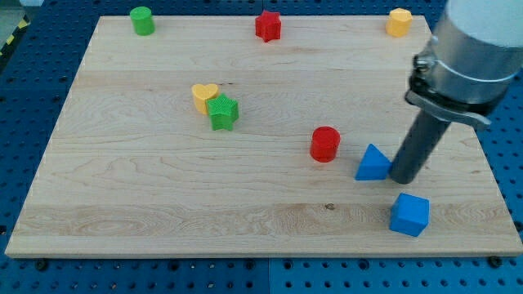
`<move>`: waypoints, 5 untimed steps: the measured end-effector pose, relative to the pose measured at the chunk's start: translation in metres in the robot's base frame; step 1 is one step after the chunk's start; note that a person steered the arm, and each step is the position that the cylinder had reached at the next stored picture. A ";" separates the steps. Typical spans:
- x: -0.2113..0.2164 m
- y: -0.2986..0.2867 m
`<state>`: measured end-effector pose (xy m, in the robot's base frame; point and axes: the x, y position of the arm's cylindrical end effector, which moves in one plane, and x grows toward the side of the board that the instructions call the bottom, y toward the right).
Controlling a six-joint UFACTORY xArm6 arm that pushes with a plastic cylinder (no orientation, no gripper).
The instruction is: Push the blue triangle to the left side of the yellow heart
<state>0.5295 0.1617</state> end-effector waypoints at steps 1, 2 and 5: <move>0.000 -0.028; 0.000 -0.029; -0.027 -0.034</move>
<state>0.5022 0.1279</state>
